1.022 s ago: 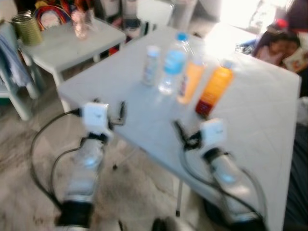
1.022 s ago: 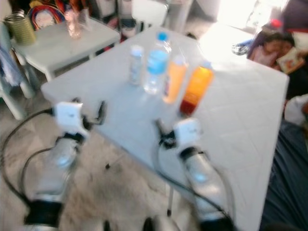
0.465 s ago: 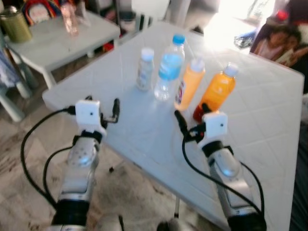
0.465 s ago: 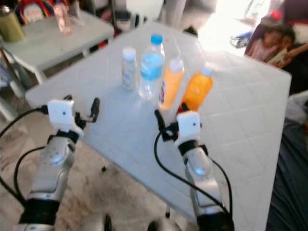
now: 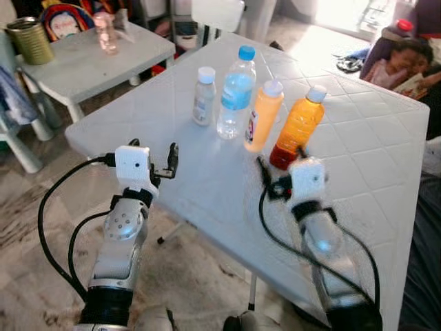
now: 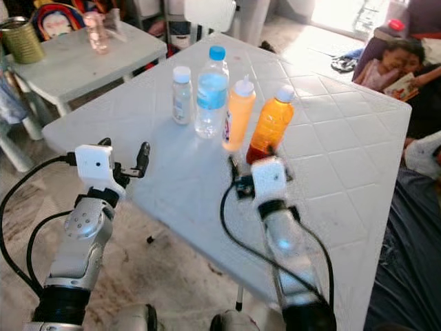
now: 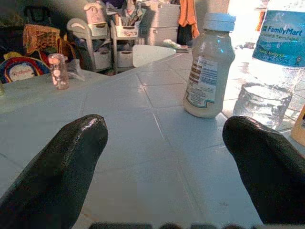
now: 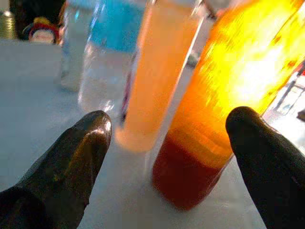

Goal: Restocking fridge

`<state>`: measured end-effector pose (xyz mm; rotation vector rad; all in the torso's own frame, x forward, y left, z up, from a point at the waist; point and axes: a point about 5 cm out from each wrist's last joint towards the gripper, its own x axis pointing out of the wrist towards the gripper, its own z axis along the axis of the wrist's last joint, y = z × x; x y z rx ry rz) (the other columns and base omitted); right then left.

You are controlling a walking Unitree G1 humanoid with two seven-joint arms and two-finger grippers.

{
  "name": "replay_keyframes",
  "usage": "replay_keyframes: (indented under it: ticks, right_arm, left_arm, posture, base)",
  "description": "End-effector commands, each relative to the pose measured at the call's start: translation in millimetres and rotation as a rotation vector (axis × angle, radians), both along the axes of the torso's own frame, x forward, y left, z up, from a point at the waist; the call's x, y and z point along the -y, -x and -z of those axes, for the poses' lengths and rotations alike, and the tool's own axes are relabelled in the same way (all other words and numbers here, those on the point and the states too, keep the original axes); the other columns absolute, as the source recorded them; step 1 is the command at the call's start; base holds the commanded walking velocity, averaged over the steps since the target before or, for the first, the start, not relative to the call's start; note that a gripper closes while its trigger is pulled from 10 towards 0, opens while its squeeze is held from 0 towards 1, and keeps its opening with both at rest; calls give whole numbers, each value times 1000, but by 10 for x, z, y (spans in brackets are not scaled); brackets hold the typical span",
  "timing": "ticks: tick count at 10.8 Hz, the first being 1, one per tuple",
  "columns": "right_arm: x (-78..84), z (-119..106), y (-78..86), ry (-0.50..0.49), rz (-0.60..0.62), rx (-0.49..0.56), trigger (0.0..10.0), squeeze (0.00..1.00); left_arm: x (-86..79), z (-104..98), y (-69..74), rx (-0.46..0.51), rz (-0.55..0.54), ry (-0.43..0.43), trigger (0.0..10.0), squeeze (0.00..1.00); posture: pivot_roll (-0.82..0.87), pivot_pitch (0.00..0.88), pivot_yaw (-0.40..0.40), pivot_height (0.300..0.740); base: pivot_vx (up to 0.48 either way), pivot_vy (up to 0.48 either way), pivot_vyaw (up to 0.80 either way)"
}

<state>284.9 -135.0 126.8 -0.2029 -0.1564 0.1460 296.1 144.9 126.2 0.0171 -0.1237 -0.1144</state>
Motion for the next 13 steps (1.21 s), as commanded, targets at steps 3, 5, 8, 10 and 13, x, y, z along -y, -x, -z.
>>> replay_keyframes:
  ticks: [3, 5, 8, 10, 13]
  right_arm:
    - [147, -478, -119, -13, 72, 195, 10000, 0]
    - [66, -593, -118, -34, 55, 223, 10000, 0]
    - [236, -902, -222, -59, 143, 326, 10000, 0]
    - [296, -936, -361, -102, 122, 283, 10000, 0]
    - [240, -944, -489, -142, 63, 225, 3804, 0]
  left_arm:
    - [19, -9, -6, 4, 4, 0, 10000, 0]
    - [32, -10, -11, 6, 2, 7, 10000, 0]
    - [49, -6, -14, 0, 10, 5, 10000, 0]
    - [50, 5, -9, -4, 11, 5, 10000, 0]
    - [85, 9, -15, -8, 20, 3, 10000, 0]
  posture:
    - [32, 99, -67, 740]
    - [29, 96, -71, 740]
    - [31, 98, -69, 740]
    - [34, 98, -71, 740]
    - [38, 97, -71, 740]
  base:
    - [0, 0, 0]
    - [0, 0, 0]
    - [0, 0, 0]
    - [0, 0, 0]
    - [0, 0, 0]
